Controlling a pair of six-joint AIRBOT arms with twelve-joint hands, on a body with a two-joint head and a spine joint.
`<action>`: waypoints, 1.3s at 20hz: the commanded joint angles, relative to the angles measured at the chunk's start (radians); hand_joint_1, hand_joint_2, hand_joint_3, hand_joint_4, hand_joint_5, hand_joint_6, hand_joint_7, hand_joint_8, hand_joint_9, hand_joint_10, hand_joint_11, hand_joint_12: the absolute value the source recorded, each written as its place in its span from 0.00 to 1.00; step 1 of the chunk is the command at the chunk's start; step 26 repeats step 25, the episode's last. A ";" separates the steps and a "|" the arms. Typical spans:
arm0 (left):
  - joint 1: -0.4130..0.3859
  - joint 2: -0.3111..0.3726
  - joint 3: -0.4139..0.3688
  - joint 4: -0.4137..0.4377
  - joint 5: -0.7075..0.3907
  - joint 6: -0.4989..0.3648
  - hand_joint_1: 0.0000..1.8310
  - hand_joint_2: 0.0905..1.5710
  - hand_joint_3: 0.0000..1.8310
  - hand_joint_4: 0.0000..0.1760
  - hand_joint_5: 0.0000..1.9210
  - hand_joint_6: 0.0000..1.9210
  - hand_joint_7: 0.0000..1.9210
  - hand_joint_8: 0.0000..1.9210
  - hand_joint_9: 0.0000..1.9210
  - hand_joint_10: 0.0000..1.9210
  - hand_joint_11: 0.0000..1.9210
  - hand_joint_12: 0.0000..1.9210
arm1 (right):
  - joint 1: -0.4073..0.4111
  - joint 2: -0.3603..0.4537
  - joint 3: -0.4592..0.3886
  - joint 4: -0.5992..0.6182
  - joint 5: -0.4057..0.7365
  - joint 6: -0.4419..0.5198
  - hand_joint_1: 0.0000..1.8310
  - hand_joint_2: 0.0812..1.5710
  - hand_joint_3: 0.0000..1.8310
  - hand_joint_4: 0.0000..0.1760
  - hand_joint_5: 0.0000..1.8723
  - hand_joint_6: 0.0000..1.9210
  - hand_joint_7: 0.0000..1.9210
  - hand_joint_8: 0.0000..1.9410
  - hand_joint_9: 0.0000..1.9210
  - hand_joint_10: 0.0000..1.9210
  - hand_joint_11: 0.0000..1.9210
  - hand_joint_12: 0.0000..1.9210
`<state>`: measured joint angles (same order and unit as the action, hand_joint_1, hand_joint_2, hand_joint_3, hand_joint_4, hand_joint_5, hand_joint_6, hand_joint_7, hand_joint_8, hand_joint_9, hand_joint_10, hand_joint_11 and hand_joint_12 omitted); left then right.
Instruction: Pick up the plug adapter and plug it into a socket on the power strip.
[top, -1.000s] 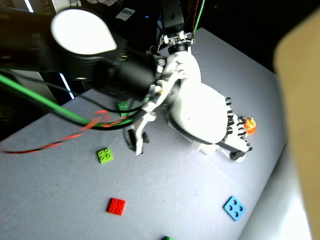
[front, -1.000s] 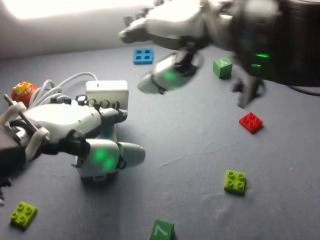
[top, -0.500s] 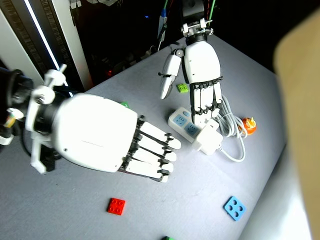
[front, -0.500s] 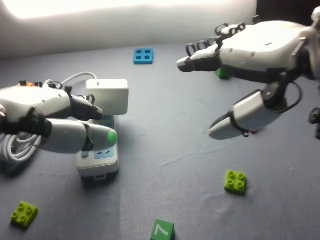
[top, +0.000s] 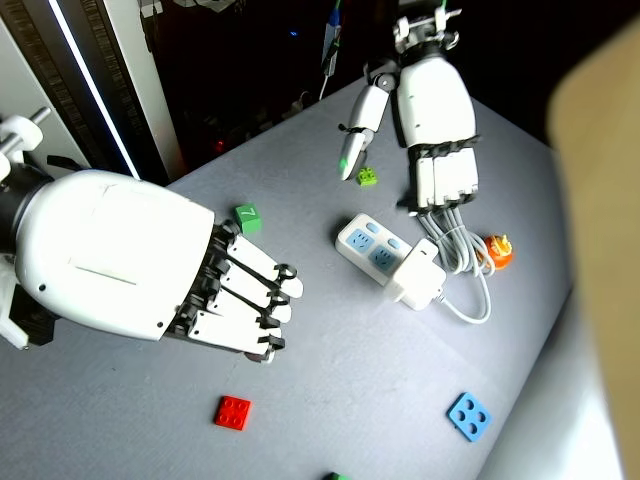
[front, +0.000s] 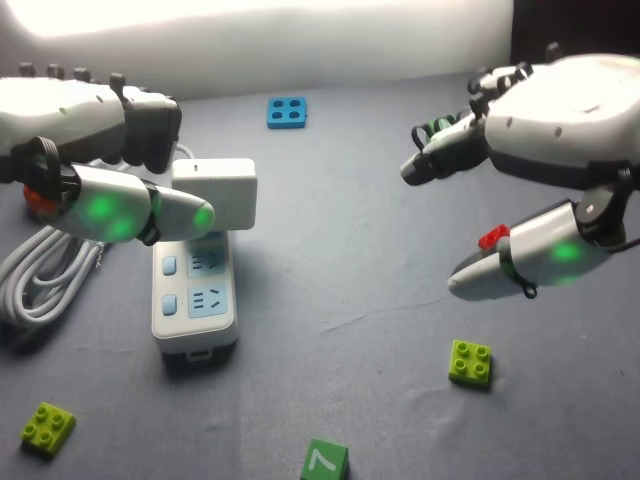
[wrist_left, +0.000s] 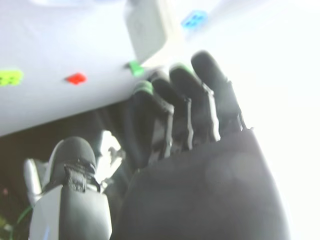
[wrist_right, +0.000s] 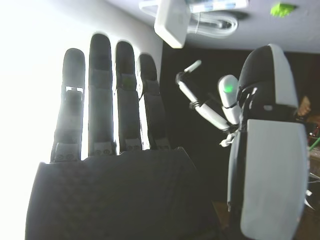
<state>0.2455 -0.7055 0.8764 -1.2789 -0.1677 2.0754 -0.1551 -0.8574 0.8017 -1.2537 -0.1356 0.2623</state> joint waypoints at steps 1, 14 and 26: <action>-0.023 0.010 0.002 0.009 -0.033 0.005 0.15 0.72 0.00 0.00 0.11 1.00 0.10 1.00 0.11 1.00 0.10 1.00 | 0.011 0.009 -0.001 -0.015 0.026 -0.011 0.34 0.59 0.00 0.00 0.07 0.60 0.13 0.56 0.16 0.55 0.06 0.73; -0.112 0.009 -0.116 0.009 -0.151 0.142 0.30 0.78 0.00 0.69 0.79 1.00 0.83 1.00 0.84 1.00 0.81 1.00 | -0.005 0.028 -0.029 -0.015 0.008 -0.061 0.19 0.68 0.00 0.00 0.57 1.00 0.61 1.00 0.62 1.00 0.70 1.00; -0.127 0.008 -0.118 0.009 -0.169 0.156 0.64 0.84 0.00 0.82 0.78 1.00 0.80 1.00 0.81 1.00 0.81 1.00 | 0.012 0.055 -0.032 -0.015 0.010 -0.064 0.42 0.85 0.00 1.00 0.69 1.00 0.76 1.00 0.79 1.00 0.84 1.00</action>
